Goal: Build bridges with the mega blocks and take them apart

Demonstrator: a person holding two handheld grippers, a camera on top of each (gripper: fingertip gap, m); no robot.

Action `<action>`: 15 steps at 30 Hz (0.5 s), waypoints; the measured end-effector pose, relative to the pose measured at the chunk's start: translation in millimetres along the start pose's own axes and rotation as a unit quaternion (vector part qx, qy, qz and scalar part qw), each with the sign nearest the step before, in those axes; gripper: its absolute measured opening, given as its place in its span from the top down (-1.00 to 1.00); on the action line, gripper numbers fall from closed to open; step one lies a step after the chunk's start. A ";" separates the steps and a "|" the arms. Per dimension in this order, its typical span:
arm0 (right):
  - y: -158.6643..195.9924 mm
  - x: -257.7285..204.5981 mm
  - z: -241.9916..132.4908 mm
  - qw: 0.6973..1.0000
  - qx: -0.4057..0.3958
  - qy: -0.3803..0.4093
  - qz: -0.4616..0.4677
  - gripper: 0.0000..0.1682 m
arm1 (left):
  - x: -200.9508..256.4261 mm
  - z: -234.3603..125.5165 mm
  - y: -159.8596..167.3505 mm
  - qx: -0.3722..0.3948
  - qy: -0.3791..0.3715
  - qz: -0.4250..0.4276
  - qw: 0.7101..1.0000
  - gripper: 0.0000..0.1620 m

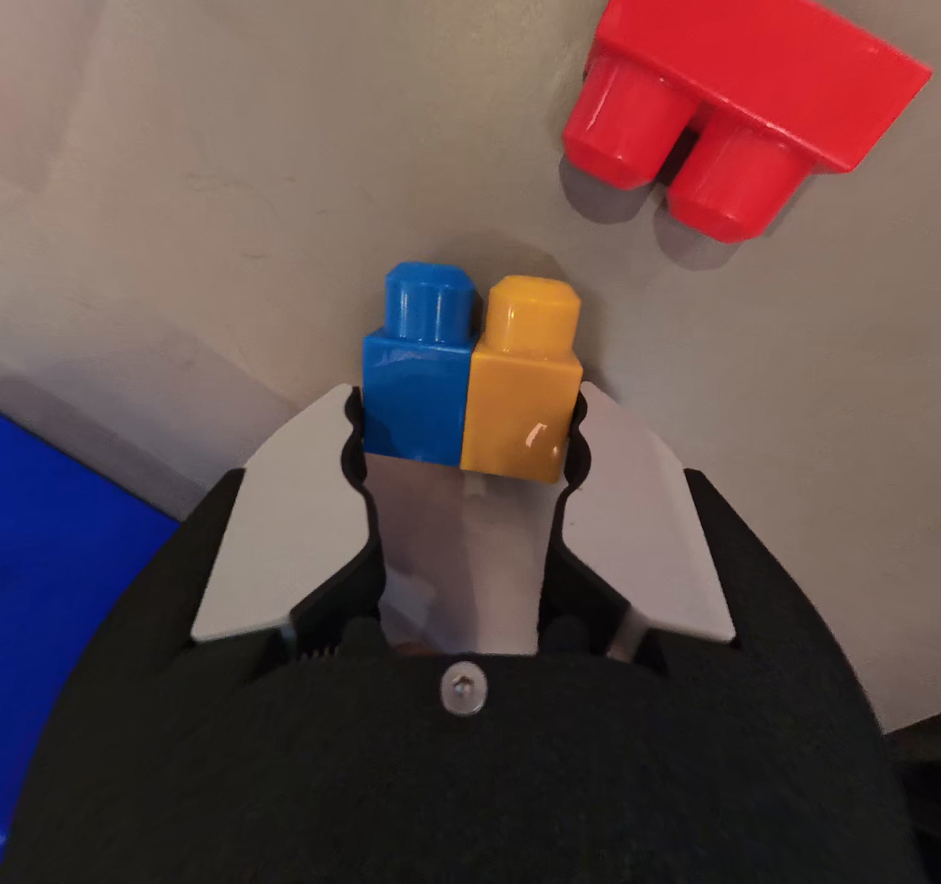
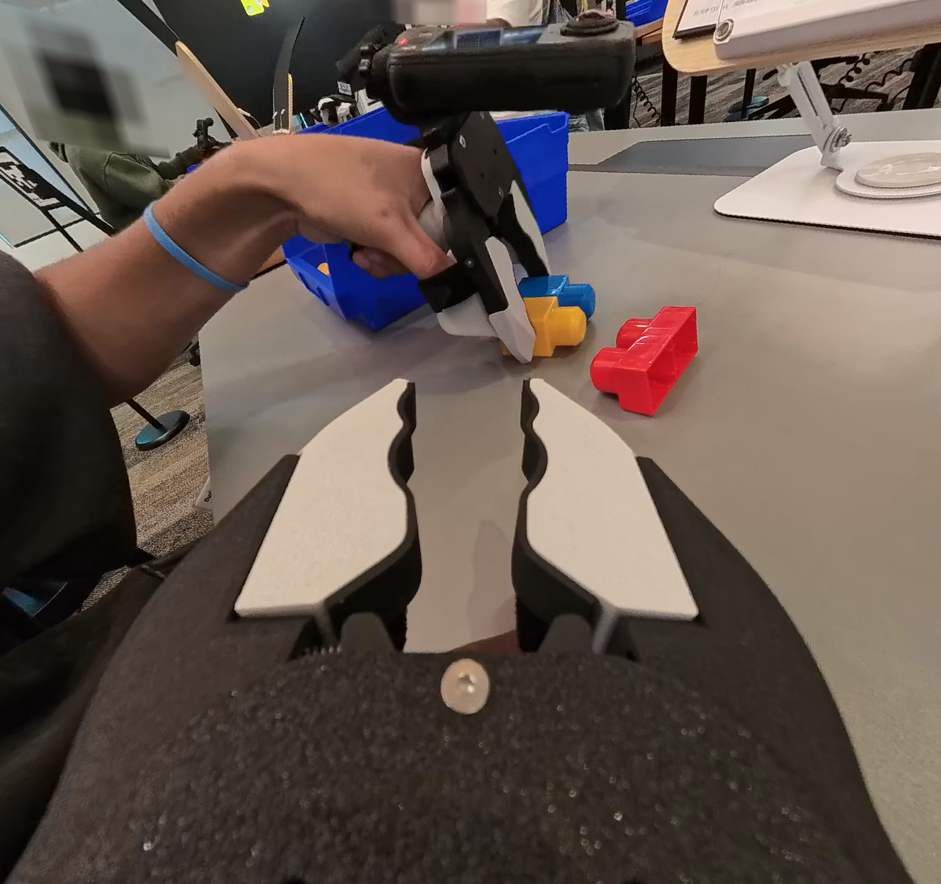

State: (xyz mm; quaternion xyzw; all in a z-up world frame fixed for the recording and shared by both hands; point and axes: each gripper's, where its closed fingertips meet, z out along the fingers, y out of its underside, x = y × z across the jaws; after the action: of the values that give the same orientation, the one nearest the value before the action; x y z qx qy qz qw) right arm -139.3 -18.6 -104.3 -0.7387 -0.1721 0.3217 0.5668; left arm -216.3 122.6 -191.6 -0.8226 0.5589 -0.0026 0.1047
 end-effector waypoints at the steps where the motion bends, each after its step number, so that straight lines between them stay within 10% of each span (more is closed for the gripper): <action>1: 0.1 0.1 0.2 1.000 -0.001 0.000 0.000 0.53 | 0.2 0.1 -0.2 0.002 0.001 -0.001 1.000 0.06; 10: 0.1 0.7 -0.1 1.000 0.000 0.001 0.002 0.53 | 10.4 -8.0 0.7 0.036 0.006 -0.004 0.999 0.07; 15: -0.5 0.8 -0.5 1.000 0.002 0.003 0.001 0.54 | 30.4 -51.2 -20.0 0.215 -0.025 0.013 0.976 0.07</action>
State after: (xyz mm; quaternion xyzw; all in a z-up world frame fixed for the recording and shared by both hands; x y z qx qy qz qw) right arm -138.2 -18.3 -104.0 -0.7384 -0.1690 0.3208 0.5686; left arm -192.7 93.1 -141.4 -0.7732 0.5535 -0.1008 0.2925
